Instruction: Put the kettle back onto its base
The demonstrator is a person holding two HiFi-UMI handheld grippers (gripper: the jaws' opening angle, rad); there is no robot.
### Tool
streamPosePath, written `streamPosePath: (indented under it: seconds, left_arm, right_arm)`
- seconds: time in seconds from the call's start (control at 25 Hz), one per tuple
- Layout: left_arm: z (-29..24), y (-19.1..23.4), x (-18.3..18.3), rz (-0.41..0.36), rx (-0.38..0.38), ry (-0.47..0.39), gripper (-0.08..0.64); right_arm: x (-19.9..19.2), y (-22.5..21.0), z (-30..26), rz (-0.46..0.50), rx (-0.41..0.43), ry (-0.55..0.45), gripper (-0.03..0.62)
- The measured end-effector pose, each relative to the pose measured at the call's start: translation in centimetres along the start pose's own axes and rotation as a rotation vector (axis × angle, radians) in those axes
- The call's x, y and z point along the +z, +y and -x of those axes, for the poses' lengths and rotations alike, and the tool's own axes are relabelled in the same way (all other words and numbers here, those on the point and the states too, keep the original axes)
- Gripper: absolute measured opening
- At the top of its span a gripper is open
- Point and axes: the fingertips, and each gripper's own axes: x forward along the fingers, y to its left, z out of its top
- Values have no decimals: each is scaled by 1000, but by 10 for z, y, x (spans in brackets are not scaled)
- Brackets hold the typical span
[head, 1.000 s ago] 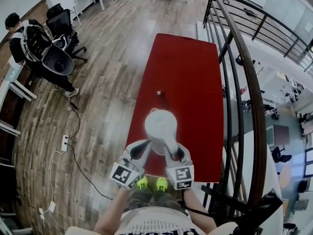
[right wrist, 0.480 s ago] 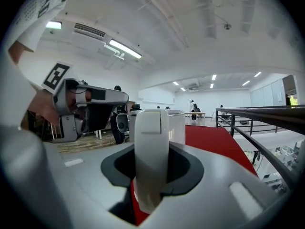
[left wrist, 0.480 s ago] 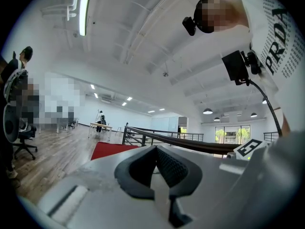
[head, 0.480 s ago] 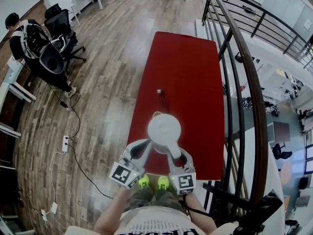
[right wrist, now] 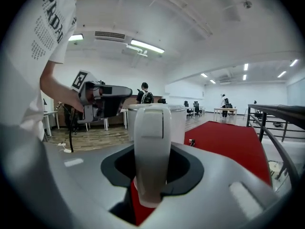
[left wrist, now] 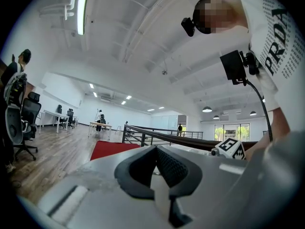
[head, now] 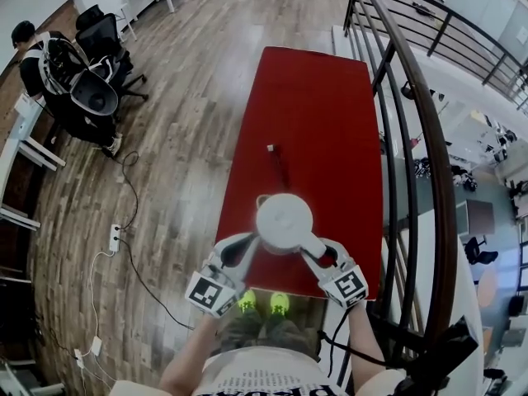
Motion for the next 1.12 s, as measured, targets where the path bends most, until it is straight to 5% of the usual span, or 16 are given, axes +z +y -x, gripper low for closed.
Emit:
streamPosePath:
  seconds: [0.48,0.68,0.96,1.12]
  left_arm:
    - [2,-14,-7,-2,-3,11,-8]
    - [-4,-15,3,-14,-6,-15,-8]
    - [-12,-24,19,-19,-17,-54,-8]
    - [-13,-25,23,-17,-19,-65,-8]
  right_arm:
    - [-3,16,0,-5,-76,-49,126]
    - [7,10,5,-79,-112,-72,156]
    - [30,13,26,-30,-89,-24,161]
    - [50,10,38,11,-122,-82,160]
